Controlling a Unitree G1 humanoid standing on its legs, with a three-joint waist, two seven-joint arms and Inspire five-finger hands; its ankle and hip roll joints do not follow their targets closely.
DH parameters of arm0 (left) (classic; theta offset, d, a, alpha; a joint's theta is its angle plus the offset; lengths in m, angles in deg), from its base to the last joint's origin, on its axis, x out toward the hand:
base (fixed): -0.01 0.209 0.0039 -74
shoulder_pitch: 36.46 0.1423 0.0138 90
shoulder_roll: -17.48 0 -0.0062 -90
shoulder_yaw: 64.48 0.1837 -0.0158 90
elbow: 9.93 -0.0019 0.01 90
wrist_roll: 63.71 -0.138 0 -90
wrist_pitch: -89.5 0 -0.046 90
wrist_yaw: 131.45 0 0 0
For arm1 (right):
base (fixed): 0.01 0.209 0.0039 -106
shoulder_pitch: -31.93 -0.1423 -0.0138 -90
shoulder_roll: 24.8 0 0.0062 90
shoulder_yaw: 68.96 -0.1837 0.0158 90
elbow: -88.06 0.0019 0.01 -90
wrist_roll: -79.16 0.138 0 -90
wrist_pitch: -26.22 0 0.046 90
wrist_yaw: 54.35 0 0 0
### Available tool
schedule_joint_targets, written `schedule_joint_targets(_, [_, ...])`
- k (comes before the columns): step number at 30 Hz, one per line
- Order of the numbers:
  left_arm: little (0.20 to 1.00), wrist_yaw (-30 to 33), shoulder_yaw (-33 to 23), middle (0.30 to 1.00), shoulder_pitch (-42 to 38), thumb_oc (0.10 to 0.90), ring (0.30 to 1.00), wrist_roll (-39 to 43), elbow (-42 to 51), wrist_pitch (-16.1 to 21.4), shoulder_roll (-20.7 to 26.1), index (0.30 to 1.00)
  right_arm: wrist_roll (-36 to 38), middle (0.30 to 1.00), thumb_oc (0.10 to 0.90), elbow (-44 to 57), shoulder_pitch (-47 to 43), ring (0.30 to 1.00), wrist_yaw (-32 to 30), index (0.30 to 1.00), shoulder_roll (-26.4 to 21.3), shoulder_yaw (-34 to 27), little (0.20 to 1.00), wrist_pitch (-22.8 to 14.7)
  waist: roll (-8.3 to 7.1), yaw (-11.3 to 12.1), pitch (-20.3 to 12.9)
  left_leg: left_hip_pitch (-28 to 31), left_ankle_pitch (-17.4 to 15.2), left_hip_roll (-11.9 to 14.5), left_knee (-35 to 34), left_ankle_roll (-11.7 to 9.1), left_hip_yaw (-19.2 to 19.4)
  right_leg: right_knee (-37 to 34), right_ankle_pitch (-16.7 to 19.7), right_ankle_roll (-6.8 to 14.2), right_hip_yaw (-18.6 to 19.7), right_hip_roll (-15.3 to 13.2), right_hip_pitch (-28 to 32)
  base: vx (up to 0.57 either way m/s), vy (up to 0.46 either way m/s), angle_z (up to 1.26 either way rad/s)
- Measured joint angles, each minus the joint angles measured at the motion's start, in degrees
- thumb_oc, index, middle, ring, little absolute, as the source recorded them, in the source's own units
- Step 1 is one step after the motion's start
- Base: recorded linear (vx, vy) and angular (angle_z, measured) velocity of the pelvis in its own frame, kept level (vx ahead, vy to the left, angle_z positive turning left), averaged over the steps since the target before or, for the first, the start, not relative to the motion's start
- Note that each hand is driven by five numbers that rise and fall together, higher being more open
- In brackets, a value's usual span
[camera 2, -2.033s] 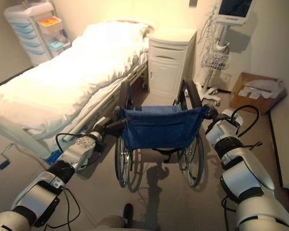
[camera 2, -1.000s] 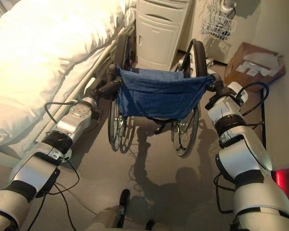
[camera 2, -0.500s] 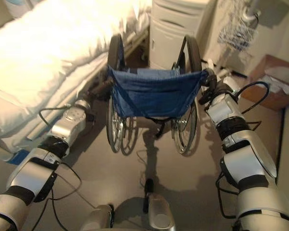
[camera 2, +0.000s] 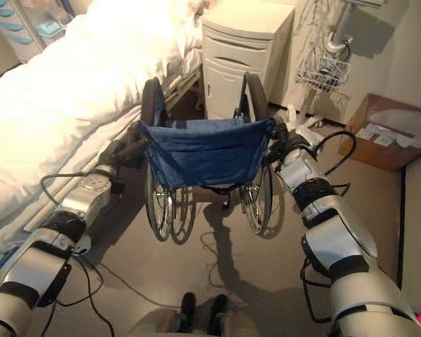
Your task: Push the wheelchair next to the bed
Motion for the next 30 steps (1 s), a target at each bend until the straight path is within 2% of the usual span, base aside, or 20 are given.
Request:
schedule_joint_targets(1, [0.9,-0.2,0.6,0.9,0.1,0.8,0.9,0.1,0.0,-0.1,0.3,0.9,-0.1,0.9,0.8,-0.1,0.2,0.9,0.0,0.9,0.0,0.1,0.9,0.0,-0.63,0.6,-0.4,0.2,0.1,-0.5,-0.5,-0.1,0.4,-2.1,1.0,1.4,1.7,-2.3,0.3,0.05,-0.007,0.02])
schedule_joint_targets(2, [0.9,-0.2,0.9,0.9,0.1,0.8,0.9,0.2,-0.1,-0.2,0.5,0.9,-0.1,0.9,0.8,-0.1,0.3,0.9,0.0,0.9,0.0,0.3,0.9,0.0,-0.91,0.9,-0.6,0.4,0.2,-0.8,-0.7,-0.2,0.4,-3.4,1.2,1.8,2.3,-3.4,0.8,0.04,-0.008,-0.03])
schedule_joint_targets(3, [0.9,-0.1,1.2,0.9,0.0,0.8,0.9,0.2,-0.2,-0.8,0.7,0.9,-0.1,0.9,0.8,0.1,0.5,0.9,0.0,0.9,0.1,0.4,0.9,-0.1,-1.38,0.7,-0.8,0.8,0.4,-1.1,-1.5,-0.5,0.1,-6.4,2.0,3.0,2.3,-4.8,2.1,0.03,-0.018,0.07])
schedule_joint_targets(4, [0.9,0.2,1.2,0.9,0.0,0.8,0.9,0.4,-0.4,-0.9,1.1,0.9,-0.1,0.9,0.8,0.2,0.4,0.9,0.0,0.9,0.5,0.5,0.9,-0.1,-2.1,0.9,-1.2,0.8,0.5,-1.3,-1.8,-0.9,0.1,-8.7,2.7,3.8,2.4,-5.4,3.2,0.02,-0.023,0.11])
schedule_joint_targets(5, [0.9,0.7,1.1,0.9,0.0,0.8,0.9,0.5,-0.6,-1.0,1.6,0.9,-0.1,0.9,0.8,0.3,0.3,0.9,0.0,0.9,1.3,0.5,0.9,-0.1,-2.98,0.9,-1.6,1.0,1.1,-1.3,-2.6,-1.9,0.0,-10.8,4.8,4.9,2.5,-5.6,4.2,0.02,-0.028,0.07])
schedule_joint_targets(9, [0.9,2.7,0.3,0.9,0.2,0.8,0.9,0.7,-0.6,-1.7,1.7,0.9,0.3,0.9,0.8,2.8,0.4,0.9,0.3,0.9,1.3,0.5,0.9,-0.3,-1.84,1.3,-1.5,1.7,2.3,1.5,-5.0,-4.1,0.2,-12.9,5.6,3.4,1.8,-2.7,5.0,0.03,-0.031,0.0])
schedule_joint_targets(11, [0.9,2.8,0.2,0.9,0.3,0.8,0.9,0.7,-0.6,-2.3,2.0,0.9,2.0,0.9,0.8,3.4,0.4,0.9,0.5,0.9,1.4,0.5,0.9,-0.3,-1.62,1.3,-1.4,1.9,2.4,2.1,-5.3,-4.5,0.1,-13.0,5.6,3.3,1.7,-2.1,5.2,0.06,-0.013,-0.04])
schedule_joint_targets(16, [0.9,2.0,0.3,0.9,0.7,0.8,0.9,0.7,-0.5,-2.4,2.0,0.9,3.1,0.9,0.8,5.0,1.3,0.9,0.6,0.9,0.7,0.4,0.9,-0.3,-1.51,1.1,-1.1,2.6,2.3,2.3,-5.9,-4.4,0.1,-13.6,5.6,3.3,1.9,-2.1,6.1,0.06,-0.002,0.0])
schedule_joint_targets(19, [0.9,0.7,0.2,0.9,0.9,0.8,0.9,1.7,0.8,-2.3,2.7,0.9,7.0,0.9,0.8,8.5,2.1,0.9,1.0,0.9,-1.9,-0.2,0.9,0.6,-1.54,1.2,-0.2,3.2,2.3,2.0,-6.0,-4.4,0.1,-13.6,5.6,3.3,2.0,-2.3,6.6,0.07,0.003,0.02])
schedule_joint_targets(23, [0.9,-2.8,-1.0,0.9,2.4,0.8,0.9,7.6,4.0,-2.2,5.3,0.9,13.6,0.9,0.8,11.4,2.3,0.9,4.7,0.9,-5.4,-1.5,0.9,0.6,-1.96,1.0,1.7,4.5,2.2,1.9,-6.1,-4.2,0.2,-13.7,5.6,3.3,2.0,-2.4,7.9,0.06,0.009,0.0])
schedule_joint_targets(30, [0.9,-10.0,-5.8,0.9,4.7,0.8,0.9,21.7,4.1,-2.5,5.7,0.9,23.2,0.9,0.8,11.7,2.2,0.9,5.6,0.9,-7.9,-2.0,0.9,-0.7,-2.49,0.5,2.4,5.3,2.2,1.6,-5.9,-4.2,0.2,-14.0,5.8,2.9,2.0,-2.6,8.8,0.06,0.003,0.01])
